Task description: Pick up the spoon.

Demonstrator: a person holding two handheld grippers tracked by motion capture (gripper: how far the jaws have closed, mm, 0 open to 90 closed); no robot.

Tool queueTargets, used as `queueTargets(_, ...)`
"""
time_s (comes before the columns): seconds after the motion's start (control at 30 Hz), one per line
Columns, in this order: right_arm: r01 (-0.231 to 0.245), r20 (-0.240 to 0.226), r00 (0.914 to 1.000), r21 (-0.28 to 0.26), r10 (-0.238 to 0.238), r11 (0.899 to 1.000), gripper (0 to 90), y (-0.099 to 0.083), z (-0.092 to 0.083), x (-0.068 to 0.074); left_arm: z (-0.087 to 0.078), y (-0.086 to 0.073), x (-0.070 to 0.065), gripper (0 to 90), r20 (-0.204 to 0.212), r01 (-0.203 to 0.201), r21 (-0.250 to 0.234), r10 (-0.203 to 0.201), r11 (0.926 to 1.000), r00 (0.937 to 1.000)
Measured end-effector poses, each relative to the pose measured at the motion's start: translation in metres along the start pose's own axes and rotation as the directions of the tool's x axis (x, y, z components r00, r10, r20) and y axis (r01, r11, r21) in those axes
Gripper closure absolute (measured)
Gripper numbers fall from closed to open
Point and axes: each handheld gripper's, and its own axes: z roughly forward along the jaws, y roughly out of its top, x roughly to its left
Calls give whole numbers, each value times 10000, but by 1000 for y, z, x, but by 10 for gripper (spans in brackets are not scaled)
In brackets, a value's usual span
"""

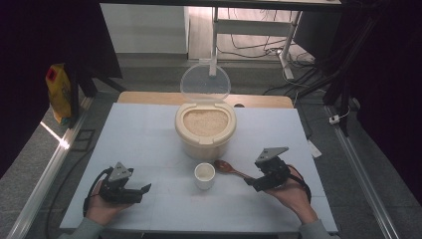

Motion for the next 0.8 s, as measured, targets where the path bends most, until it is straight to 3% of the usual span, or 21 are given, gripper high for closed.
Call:
queueTargets(0.23,233,-284,9994,445,-220,9987,284,7,7,0,0,0,0,143,5,-9,4,9,10000,10000)
queueTargets(0.37,362,-523,9982,1035,-309,9940,286,15,15,2,1,0,-1,143,41,-22,1,22,10000,10000)
queueTargets(0.63,448,-554,9978,1628,-362,9856,307,21,28,-1,2,0,-2,142,72,-87,31,87,10000,9999)
queueTargets(0.8,619,-444,9975,1909,-544,9797,365,20,34,-3,2,0,-3,142,67,-137,44,137,9999,9999)
